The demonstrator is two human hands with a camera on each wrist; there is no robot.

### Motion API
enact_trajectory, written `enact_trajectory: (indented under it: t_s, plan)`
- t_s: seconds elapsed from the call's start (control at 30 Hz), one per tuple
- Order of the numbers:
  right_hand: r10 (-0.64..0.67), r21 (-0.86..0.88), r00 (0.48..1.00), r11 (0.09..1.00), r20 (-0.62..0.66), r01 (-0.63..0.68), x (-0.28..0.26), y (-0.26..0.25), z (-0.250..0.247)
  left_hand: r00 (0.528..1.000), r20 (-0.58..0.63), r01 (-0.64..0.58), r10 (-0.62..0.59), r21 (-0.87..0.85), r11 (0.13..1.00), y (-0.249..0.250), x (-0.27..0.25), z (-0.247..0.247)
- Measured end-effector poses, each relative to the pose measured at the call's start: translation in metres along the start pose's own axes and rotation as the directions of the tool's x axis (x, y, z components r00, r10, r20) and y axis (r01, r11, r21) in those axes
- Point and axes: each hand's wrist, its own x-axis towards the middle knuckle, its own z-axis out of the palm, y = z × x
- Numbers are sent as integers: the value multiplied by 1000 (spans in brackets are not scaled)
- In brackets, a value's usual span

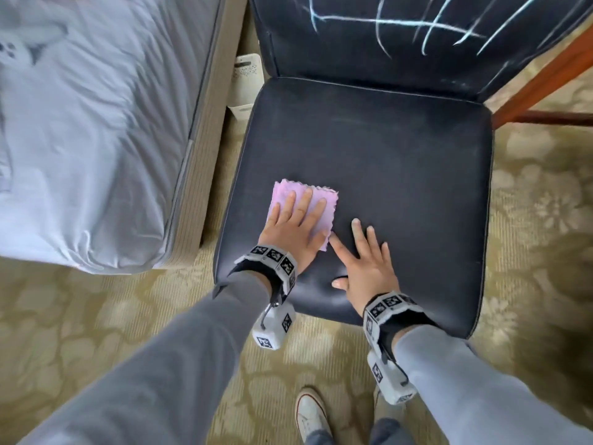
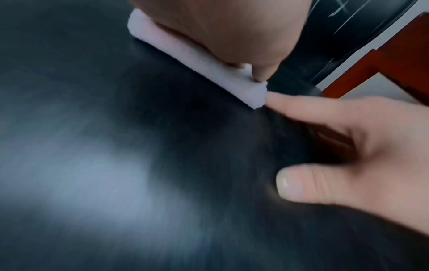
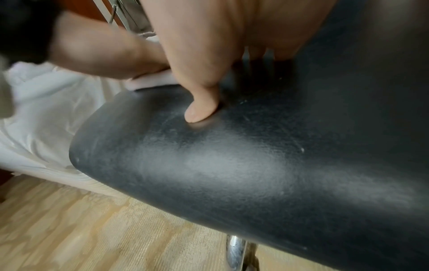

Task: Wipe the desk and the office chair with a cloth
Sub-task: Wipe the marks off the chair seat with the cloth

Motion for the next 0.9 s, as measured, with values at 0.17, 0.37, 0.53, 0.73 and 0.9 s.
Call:
enact_trajectory:
  t_s: [0.17,0.37,0.53,0.73,0.9]
  plan:
    - [-20,46,999,999,-32,22,1,1,6,997,74,10,-12,31,999,13,67,-35]
    - [-73,72,992,994,-101,81,9,10,-21,996,82,29,-23,-72,997,49,134,-69]
    - [222,49,974,974,-49,-220,64,84,-89,983,124,-139,136,12,990,93,170,-88]
    - [285,54,940,952,187,-300,87,90,-107,986,168,2,-5,18,1000,48,163,-94]
    - [265,45,933,958,245,-284,87,97,-113,993,115,-1,-5,56,998,86,145,-82]
